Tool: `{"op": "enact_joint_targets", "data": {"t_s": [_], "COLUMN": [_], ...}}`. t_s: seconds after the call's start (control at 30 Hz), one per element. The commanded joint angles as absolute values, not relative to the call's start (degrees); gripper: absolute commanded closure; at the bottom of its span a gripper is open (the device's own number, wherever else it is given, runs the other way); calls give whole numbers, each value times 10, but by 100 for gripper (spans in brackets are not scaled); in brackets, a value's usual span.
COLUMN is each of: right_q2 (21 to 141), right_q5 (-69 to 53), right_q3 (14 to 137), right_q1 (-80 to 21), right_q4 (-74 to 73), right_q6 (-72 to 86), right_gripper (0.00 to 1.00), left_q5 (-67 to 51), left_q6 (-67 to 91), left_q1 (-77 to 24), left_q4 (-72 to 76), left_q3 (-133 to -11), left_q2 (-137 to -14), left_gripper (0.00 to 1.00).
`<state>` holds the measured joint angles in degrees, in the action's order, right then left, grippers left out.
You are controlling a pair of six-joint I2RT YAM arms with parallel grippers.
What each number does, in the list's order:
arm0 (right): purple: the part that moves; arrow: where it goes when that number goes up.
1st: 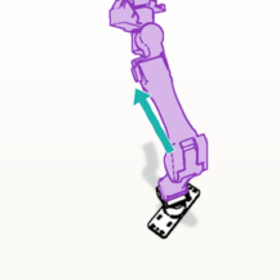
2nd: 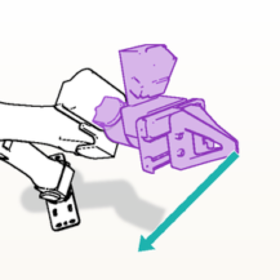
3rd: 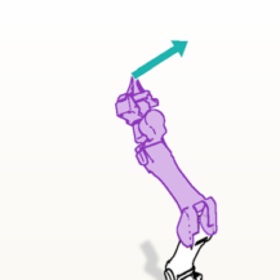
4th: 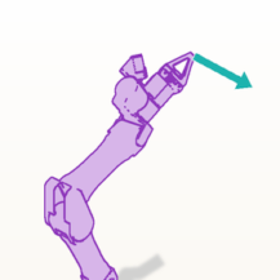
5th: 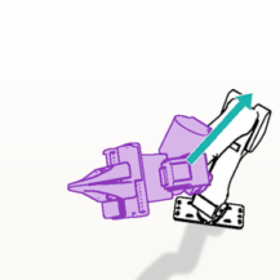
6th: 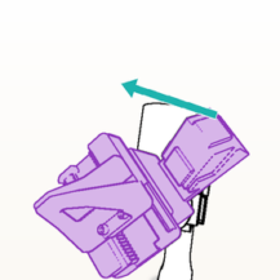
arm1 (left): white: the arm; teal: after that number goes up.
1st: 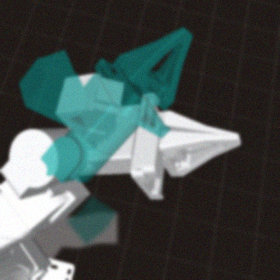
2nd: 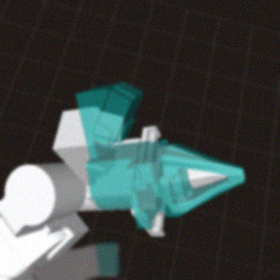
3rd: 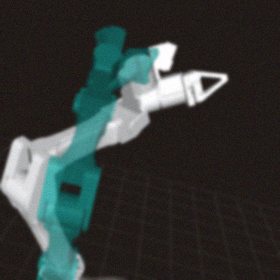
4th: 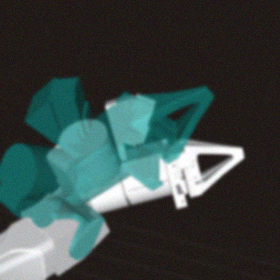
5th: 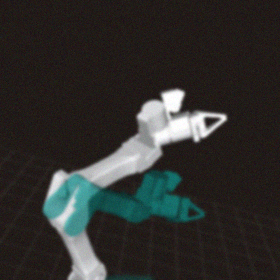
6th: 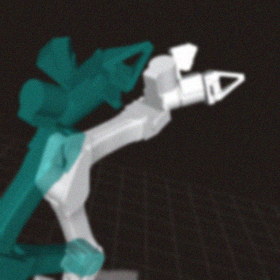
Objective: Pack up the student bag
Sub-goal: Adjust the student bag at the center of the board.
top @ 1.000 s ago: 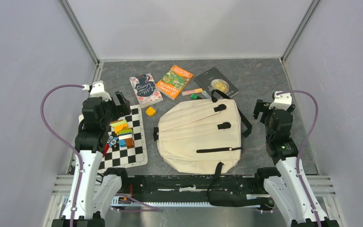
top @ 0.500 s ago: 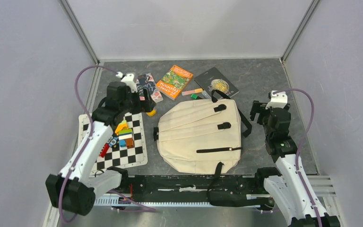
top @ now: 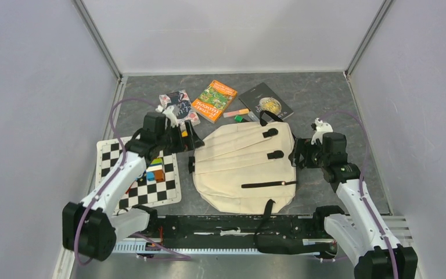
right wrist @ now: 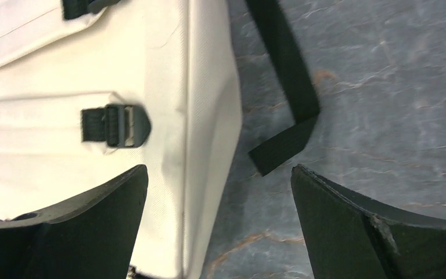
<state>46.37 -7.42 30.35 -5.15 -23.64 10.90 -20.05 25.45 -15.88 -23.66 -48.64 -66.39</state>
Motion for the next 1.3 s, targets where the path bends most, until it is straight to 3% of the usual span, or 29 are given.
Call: {"op": "enact_joint_targets", "data": {"t_s": [0.0,0.17,0.33,0.73,0.87,1.0,1.13,1.27], "right_q2": [455,458,453,432,431,430,431,433], "right_q5": [-169,-244,-233,-243,-244,-237,-207,-164], "right_q3": [338,302,277,269,270,272,295,348], "right_q1": [-52,-52,-52,-53,-53,-53,-53,-53], "right_q4": [-291,-318,-349,-346,-342,-344,-370,-407], "right_q6": [144,182,177,171,174,171,154,129], "right_gripper": [2,2,3,24,28,26,17,8], "left_q5": [-190,-134,-93,-139,-146,-136,-123,-112], "left_q6": [335,352,406,536,559,569,612,627], "left_q1": [-159,-178,-212,-274,-290,-303,-306,-306], "left_q4": [-231,-298,-328,-177,-126,-124,-91,-86], "left_q3": [-401,-342,-305,-202,-192,-194,-170,-184], "left_q2": [-573,-491,-444,-462,-487,-507,-471,-423], "left_gripper": [0,0,0,2,18,24,51,85]}}
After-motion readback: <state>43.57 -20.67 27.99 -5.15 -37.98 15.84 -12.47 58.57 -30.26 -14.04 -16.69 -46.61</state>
